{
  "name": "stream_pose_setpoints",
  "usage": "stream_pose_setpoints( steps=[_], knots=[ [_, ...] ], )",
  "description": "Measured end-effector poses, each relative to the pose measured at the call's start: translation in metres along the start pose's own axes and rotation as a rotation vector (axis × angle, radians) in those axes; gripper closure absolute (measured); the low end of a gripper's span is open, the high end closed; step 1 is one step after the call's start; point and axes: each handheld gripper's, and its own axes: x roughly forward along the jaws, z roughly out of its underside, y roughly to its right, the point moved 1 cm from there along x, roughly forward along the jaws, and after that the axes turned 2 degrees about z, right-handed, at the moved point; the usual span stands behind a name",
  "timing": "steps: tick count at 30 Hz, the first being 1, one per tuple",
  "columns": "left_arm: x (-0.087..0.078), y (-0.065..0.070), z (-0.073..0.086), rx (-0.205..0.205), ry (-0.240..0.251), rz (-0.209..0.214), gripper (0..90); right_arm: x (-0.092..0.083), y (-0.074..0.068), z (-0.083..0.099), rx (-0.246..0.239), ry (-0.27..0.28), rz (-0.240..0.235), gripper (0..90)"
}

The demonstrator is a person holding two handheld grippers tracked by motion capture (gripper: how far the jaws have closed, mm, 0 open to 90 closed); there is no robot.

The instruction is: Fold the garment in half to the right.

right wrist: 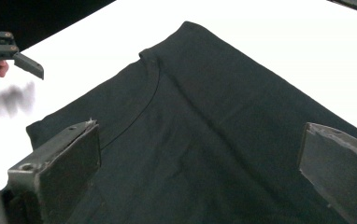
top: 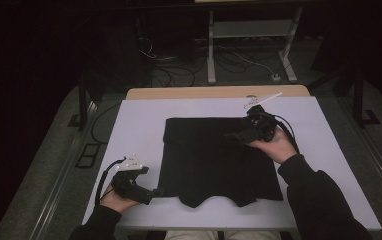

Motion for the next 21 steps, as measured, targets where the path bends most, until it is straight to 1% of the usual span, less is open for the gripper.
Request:
stream_pose_setpoints(
  steps=[2, 7, 10, 12, 13, 14, 17, 18, 19, 20, 21],
  knots=[
    [0.000, -0.001, 0.003, -0.005, -0.005, -0.004, 0.0, 0.004, 0.001, -0.004, -0.002, -0.004, -0.001, 0.0],
    [0.001, -0.002, 0.007, 0.003, -0.022, -0.002, 0.0, 0.015, 0.002, -0.013, -0.004, -0.013, -0.002, 0.0],
    [0.005, 0.001, 0.009, 0.012, -0.041, 0.009, 0.0, 0.021, 0.003, -0.019, -0.008, -0.019, -0.001, 0.0],
    [0.007, 0.003, 0.010, 0.022, -0.045, 0.018, 0.0, 0.026, 0.003, -0.023, -0.013, -0.021, -0.002, 0.0],
    [0.008, 0.004, 0.010, 0.018, -0.044, 0.020, 0.0, 0.028, 0.003, -0.025, -0.016, -0.023, -0.004, 0.0],
    [0.009, 0.004, 0.010, 0.027, -0.050, 0.022, 0.0, 0.030, 0.002, -0.027, -0.016, -0.025, -0.003, 0.0],
    [0.012, 0.005, 0.011, 0.024, -0.058, 0.029, 0.0, 0.037, 0.002, -0.033, -0.031, -0.029, -0.009, 0.0],
    [0.013, 0.004, 0.012, 0.027, -0.063, 0.031, 0.0, 0.039, 0.001, -0.034, -0.016, -0.025, -0.009, 0.0],
    [0.013, 0.004, 0.012, 0.027, -0.067, 0.035, 0.0, 0.042, 0.001, -0.036, -0.021, -0.029, -0.006, 0.0],
    [0.015, 0.005, 0.012, 0.018, -0.066, 0.036, 0.0, 0.045, 0.001, -0.038, -0.027, -0.033, -0.007, 0.0],
    [0.016, 0.005, 0.012, 0.022, -0.071, 0.039, 0.0, 0.047, 0.001, -0.039, -0.028, -0.035, -0.008, 0.0]
  ],
)
